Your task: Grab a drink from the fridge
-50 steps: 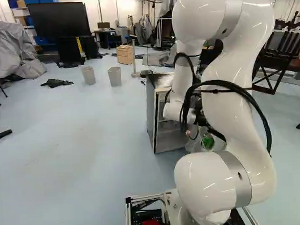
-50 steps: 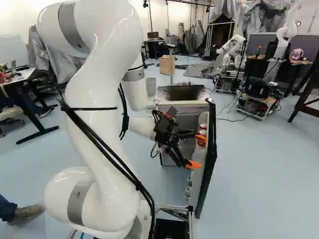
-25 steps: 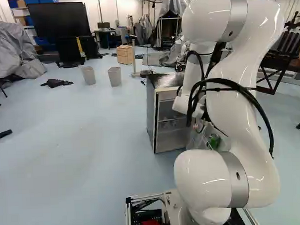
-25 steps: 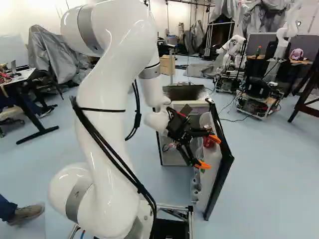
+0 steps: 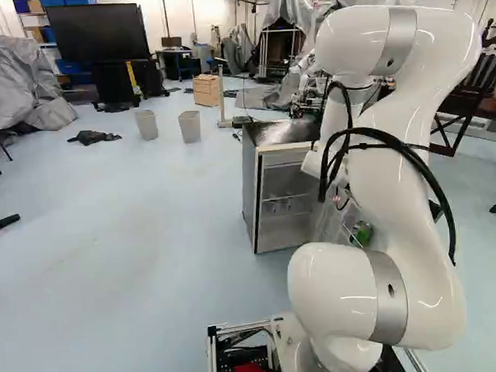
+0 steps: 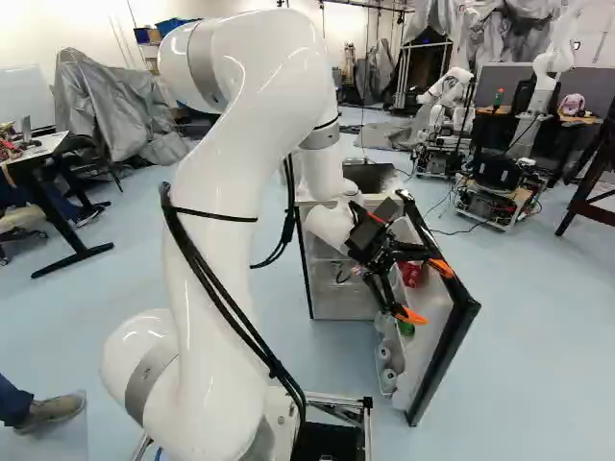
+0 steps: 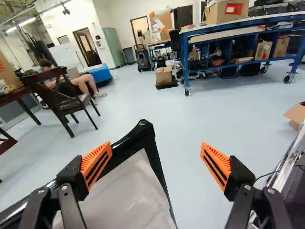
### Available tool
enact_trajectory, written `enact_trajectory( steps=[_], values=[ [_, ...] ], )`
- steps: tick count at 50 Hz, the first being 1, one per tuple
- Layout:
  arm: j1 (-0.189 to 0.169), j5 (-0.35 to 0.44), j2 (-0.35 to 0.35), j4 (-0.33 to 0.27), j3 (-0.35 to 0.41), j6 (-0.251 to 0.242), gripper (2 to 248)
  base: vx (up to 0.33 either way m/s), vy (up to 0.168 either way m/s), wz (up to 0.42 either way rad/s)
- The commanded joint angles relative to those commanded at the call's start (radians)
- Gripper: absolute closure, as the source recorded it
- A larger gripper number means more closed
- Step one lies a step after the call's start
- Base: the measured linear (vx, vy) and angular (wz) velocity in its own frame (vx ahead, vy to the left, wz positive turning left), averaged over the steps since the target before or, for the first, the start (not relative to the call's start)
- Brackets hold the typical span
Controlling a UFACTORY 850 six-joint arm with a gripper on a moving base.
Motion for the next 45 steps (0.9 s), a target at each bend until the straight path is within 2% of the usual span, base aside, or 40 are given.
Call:
enact_trajectory(
  steps=[34,45],
  values=[
    [-0.15,0.0,-0.09,0.0,-0.204,0.0,3,0.0,0.0,0.0],
    [-0.165,0.0,-0.1,0.0,-0.228,0.0,3,0.0,0.0,0.0]
  ],
)
